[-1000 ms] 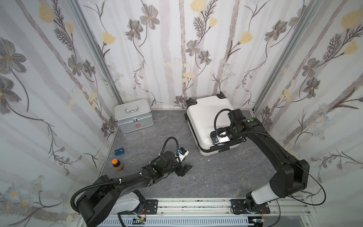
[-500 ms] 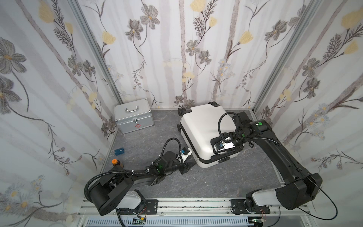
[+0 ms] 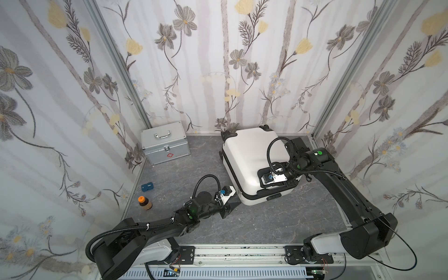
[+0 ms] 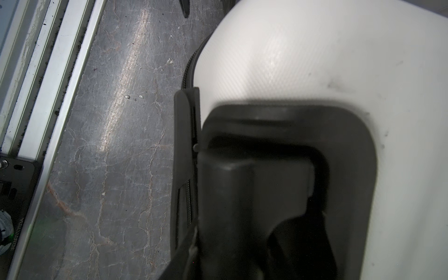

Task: Open the suitcase zippers
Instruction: Unzip the zipper on the suitcase.

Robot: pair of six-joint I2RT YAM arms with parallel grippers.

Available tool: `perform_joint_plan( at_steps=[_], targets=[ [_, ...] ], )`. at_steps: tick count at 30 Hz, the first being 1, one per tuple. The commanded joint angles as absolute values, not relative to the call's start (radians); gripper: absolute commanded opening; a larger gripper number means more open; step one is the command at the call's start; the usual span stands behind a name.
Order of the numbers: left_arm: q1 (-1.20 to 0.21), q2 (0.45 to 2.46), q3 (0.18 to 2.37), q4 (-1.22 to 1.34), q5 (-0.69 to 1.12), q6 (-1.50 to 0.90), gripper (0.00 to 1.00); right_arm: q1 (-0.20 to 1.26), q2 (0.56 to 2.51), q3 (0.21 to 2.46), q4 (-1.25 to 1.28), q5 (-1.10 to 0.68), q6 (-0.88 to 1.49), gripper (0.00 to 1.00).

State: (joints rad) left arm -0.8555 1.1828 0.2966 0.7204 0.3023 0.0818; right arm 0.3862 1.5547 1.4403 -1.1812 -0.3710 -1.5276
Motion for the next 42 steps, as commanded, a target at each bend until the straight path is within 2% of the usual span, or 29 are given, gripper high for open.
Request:
perform_joint_plan(
  at_steps=[1, 10, 22, 31, 35, 38, 41, 42],
  targets=[
    [-0.856, 1.206, 0.3, 0.765, 0.26, 0.073, 0.39, 0.39, 1.545, 1.468, -0.963, -0.492, -1.538, 0.0],
    [-0.856, 1.209, 0.299, 0.806, 0.259, 0.1, 0.3, 0.405, 1.556, 1.477, -0.952, -0.495, -1.526, 0.0],
    [-0.855, 1.252, 0.317, 0.871, 0.25, 0.086, 0.22, 0.41, 1.562, 1.482, -0.962, -0.492, -1.523, 0.0],
    [-0.855, 1.298, 0.346, 0.889, 0.268, 0.057, 0.17, 0.418, 1.565, 1.482, -0.967, -0.494, -1.523, 0.0],
    [-0.856, 1.309, 0.348, 0.886, 0.239, 0.044, 0.2, 0.418, 1.562, 1.483, -0.971, -0.494, -1.523, 0.0],
    [-0.857, 1.3, 0.35, 0.87, 0.232, 0.043, 0.15, 0.419, 1.557, 1.486, -0.978, -0.494, -1.523, 0.0],
    [-0.856, 1.282, 0.356, 0.833, 0.245, 0.052, 0.02, 0.418, 1.555, 1.489, -0.975, -0.501, -1.508, 0.0],
    [-0.856, 1.273, 0.359, 0.812, 0.258, 0.056, 0.0, 0.42, 1.554, 1.491, -0.97, -0.509, -1.492, 0.0]
  ],
)
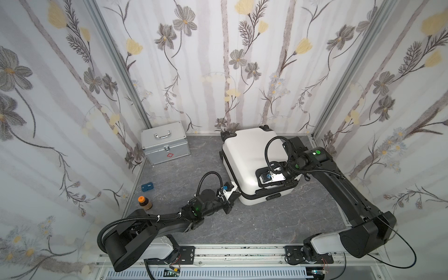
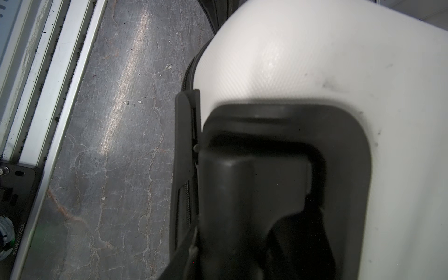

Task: Open the suitcase zippers
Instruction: Unzip the zipper on the suitcase.

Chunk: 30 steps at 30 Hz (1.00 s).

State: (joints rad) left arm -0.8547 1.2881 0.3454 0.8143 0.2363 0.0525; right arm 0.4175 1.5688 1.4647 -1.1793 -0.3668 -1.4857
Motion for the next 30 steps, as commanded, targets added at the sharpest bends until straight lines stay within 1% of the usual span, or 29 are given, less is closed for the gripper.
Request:
perform_joint_plan(
  at_steps=[1, 6, 11, 14, 16, 21, 22, 25, 30],
  targets=[
    [-0.856, 1.264, 0.361, 0.792, 0.274, 0.06, 0.0, 0.421, 1.554, 1.49, -0.963, -0.518, -1.474, 0.0],
    [-0.86, 1.168, 0.356, 0.68, 0.342, 0.051, 0.0, 0.44, 1.557, 1.489, -0.912, -0.532, -1.369, 0.0],
    [-0.91, 1.065, 0.358, 0.545, 0.378, 0.065, 0.0, 0.468, 1.563, 1.49, -0.823, -0.5, -1.225, 0.0],
    [-0.934, 1.01, 0.357, 0.48, 0.371, 0.057, 0.0, 0.492, 1.576, 1.492, -0.798, -0.482, -1.154, 0.0],
    [-0.941, 0.988, 0.359, 0.456, 0.336, 0.041, 0.0, 0.516, 1.581, 1.491, -0.747, -0.48, -1.04, 0.0],
    [-0.948, 1.001, 0.366, 0.439, 0.263, 0.022, 0.0, 0.59, 1.591, 1.489, -0.639, -0.462, -0.815, 0.0],
    [-0.948, 1.009, 0.367, 0.447, 0.26, 0.013, 0.0, 0.607, 1.625, 1.488, -0.623, -0.458, -0.78, 0.0],
    [-0.954, 1.03, 0.367, 0.48, 0.248, -0.022, 0.0, 0.646, 1.649, 1.485, -0.568, -0.426, -0.675, 0.0],
    [-0.977, 1.076, 0.363, 0.537, 0.215, -0.049, 0.0, 0.689, 1.68, 1.483, -0.478, -0.442, -0.565, 0.0]
  ],
)
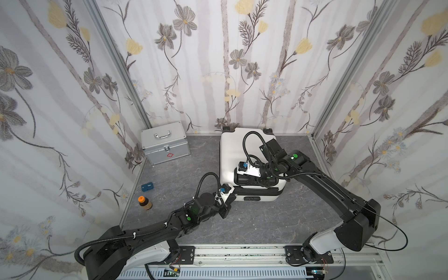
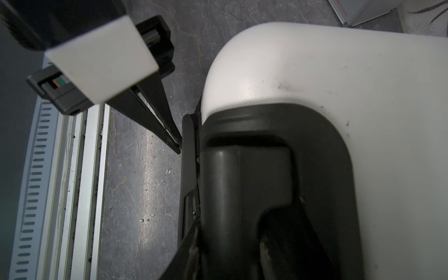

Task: Open the suitcase zippers
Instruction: Unzip the zipper on the suitcase.

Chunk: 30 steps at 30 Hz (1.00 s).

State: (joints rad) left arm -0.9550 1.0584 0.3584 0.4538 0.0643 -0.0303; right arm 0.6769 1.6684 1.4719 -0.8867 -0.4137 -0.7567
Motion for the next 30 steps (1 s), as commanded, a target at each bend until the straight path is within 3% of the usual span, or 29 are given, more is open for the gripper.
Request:
perform_joint_plan(
  at_steps=[1, 14, 30],
  targets=[
    [-0.978, 1.09, 0.359, 0.554, 0.216, -0.053, 0.0, 0.698, 1.685, 1.481, -0.452, -0.445, -0.536, 0.0],
    [-1.035, 1.256, 0.377, 0.756, 0.184, -0.103, 0.0, 0.743, 1.76, 1.46, -0.092, -0.371, -0.068, 0.0],
    [-1.138, 1.575, 0.488, 1.01, 0.099, -0.17, 0.0, 0.845, 1.905, 1.485, 0.144, -0.264, 0.212, 0.0]
  ],
)
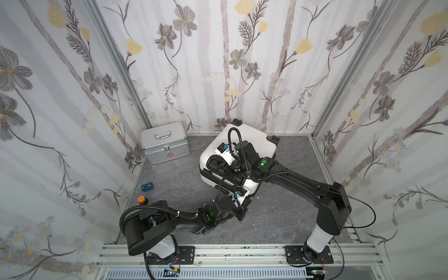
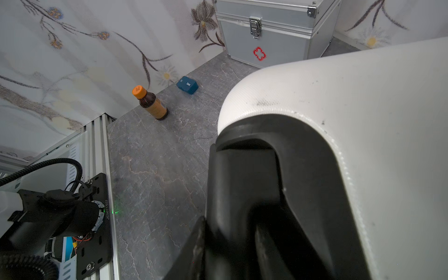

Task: Open the suitcase zippers
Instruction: Unzip the zipper on the suitcase, then pick up the suitcase from the center of the board.

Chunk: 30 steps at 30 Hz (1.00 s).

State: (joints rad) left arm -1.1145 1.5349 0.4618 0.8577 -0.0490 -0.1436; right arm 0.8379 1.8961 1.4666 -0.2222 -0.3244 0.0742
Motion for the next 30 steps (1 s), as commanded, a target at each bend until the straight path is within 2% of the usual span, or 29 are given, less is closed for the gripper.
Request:
perform_joint_plan(
  at_steps=[1, 5, 9, 11, 12, 14, 17, 19, 23, 26, 30],
  targets=[
    [-1.143, 1.598, 0.5, 1.027, 0.089, -0.177, 0.0, 0.851, 1.91, 1.477, 0.169, -0.259, 0.245, 0.0],
    [-1.148, 1.625, 0.529, 1.046, 0.066, -0.184, 0.0, 0.868, 1.931, 1.467, 0.218, -0.257, 0.295, 0.0],
    [-1.148, 1.564, 0.507, 0.968, 0.046, -0.165, 0.0, 0.867, 1.932, 1.465, 0.212, -0.262, 0.267, 0.0],
    [-1.148, 1.51, 0.495, 0.892, 0.024, -0.147, 0.11, 0.867, 1.93, 1.465, 0.201, -0.273, 0.238, 0.0],
    [-1.149, 1.485, 0.487, 0.86, 0.011, -0.142, 0.16, 0.867, 1.927, 1.466, 0.192, -0.276, 0.225, 0.05],
    [-1.146, 1.414, 0.467, 0.775, -0.013, -0.14, 0.22, 0.865, 1.919, 1.461, 0.182, -0.274, 0.209, 0.33],
    [-1.135, 1.273, 0.441, 0.599, -0.004, -0.124, 0.33, 0.864, 1.882, 1.442, 0.173, -0.28, 0.168, 0.5],
    [-1.127, 1.147, 0.452, 0.418, 0.009, -0.082, 0.44, 0.859, 1.842, 1.418, 0.166, -0.271, 0.157, 0.56],
    [-1.042, 0.887, 0.529, -0.025, 0.07, 0.095, 0.6, 0.845, 1.712, 1.324, 0.148, -0.244, 0.14, 0.59],
    [-0.889, 0.763, 0.619, -0.305, 0.194, 0.268, 0.68, 0.839, 1.569, 1.2, 0.167, -0.201, 0.131, 0.6],
    [-0.698, 0.766, 0.773, -0.589, 0.387, 0.49, 0.71, 0.826, 1.384, 1.018, 0.179, -0.153, 0.133, 0.62]
  ],
)
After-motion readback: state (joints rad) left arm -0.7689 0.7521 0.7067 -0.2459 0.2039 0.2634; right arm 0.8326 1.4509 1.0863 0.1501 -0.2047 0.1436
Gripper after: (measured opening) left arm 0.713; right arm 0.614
